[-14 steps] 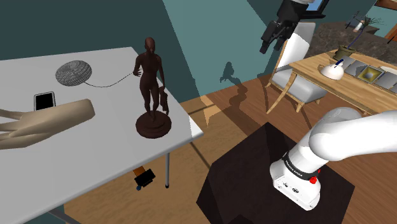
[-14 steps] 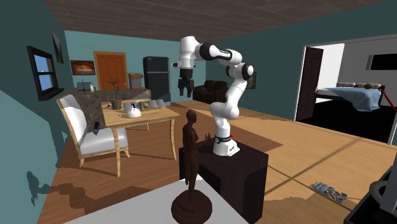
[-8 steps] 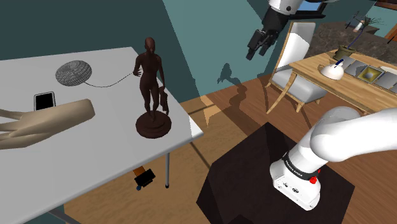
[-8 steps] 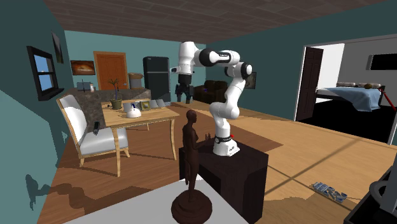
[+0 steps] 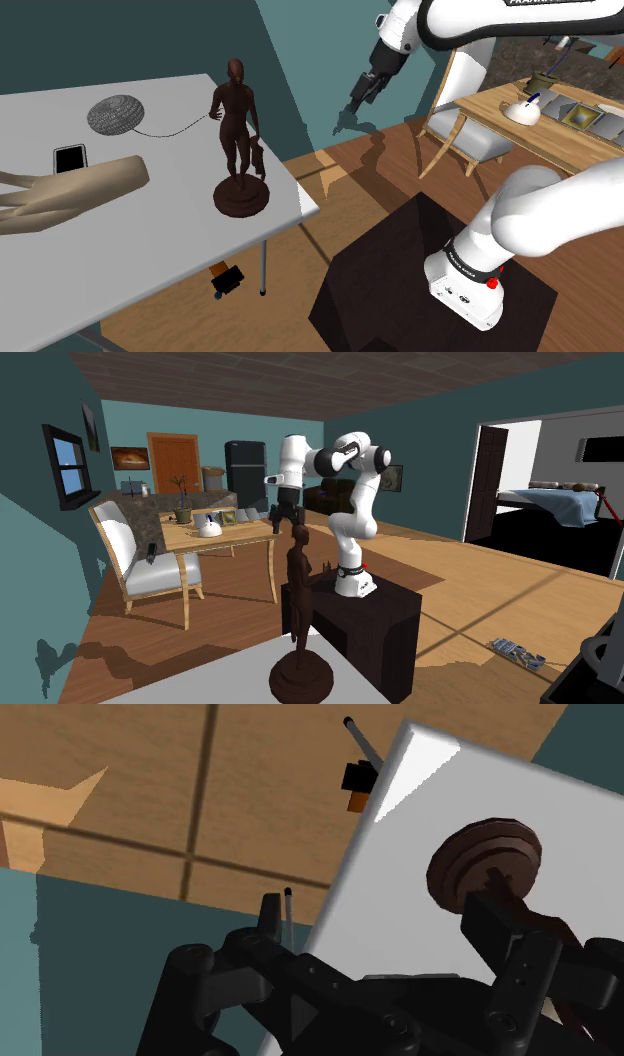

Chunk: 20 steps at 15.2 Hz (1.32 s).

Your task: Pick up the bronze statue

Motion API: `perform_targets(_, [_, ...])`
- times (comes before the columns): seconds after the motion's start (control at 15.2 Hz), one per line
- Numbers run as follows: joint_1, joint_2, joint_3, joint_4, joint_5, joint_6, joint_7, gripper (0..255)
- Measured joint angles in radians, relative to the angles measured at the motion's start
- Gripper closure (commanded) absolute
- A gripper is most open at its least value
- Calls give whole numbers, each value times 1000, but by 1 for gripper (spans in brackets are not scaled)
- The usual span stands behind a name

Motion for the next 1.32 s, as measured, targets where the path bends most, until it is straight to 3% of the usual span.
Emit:
perform_targets(0.66, [118,227,52,-5,75,347,-123,0])
perform_targets(1.32, [222,530,113,104,144,652,-274,0])
